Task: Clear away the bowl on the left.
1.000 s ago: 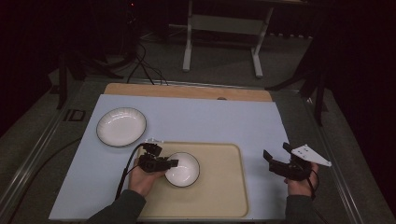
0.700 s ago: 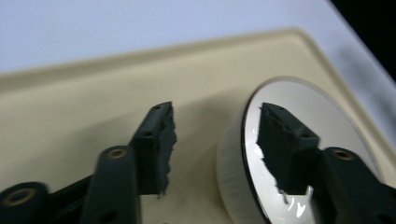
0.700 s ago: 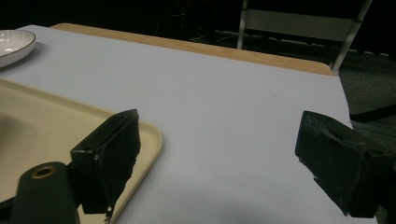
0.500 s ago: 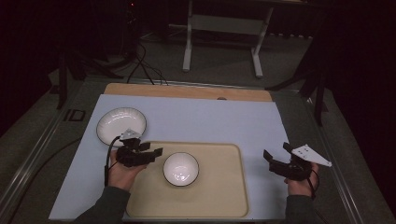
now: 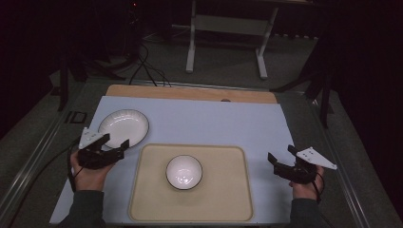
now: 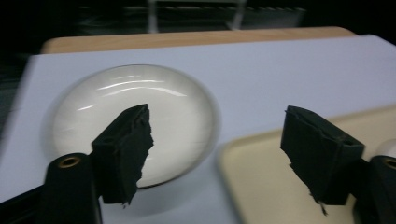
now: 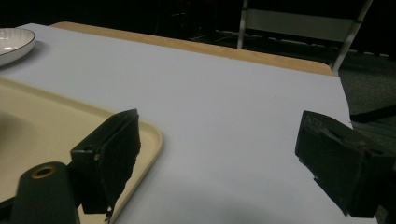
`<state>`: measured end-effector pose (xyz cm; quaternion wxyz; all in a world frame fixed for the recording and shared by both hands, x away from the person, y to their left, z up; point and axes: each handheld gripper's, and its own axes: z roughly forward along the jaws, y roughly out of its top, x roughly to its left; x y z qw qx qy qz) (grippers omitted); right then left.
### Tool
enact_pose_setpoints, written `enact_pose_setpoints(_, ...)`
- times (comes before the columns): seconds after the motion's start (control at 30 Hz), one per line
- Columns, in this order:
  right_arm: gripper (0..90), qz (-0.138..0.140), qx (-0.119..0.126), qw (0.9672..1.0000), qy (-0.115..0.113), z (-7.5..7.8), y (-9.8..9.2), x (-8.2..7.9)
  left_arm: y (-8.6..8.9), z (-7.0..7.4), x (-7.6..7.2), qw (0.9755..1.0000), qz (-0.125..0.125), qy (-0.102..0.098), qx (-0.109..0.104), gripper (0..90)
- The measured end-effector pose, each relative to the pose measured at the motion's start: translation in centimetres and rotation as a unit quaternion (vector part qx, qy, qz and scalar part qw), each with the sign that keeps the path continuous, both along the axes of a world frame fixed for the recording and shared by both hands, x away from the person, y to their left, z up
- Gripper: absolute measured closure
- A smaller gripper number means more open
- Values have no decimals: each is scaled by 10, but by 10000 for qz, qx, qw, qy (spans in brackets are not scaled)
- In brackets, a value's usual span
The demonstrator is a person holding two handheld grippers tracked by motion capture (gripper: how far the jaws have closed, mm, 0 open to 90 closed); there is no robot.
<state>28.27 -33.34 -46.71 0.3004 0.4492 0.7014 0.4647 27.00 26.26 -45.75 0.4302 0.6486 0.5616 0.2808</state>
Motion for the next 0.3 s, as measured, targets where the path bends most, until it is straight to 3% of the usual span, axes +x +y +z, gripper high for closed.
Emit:
enact_pose_setpoints(0.07,135,-4,2,10000,2,0,0,0,0,0,0,10000,0,0,0,219)
enact_pose_setpoints(0.1,136,-5,-3,10000,-1,0,0,0,12,-3,1,9993,302,97,-197,181)
enact_pose_setpoints(0.13,135,-7,-4,10000,-1,0,0,0,15,-3,1,9989,390,107,-219,156)
enact_pose_setpoints(0.3,135,-17,-27,10000,0,0,1,0,18,-5,2,9978,620,163,-159,100)
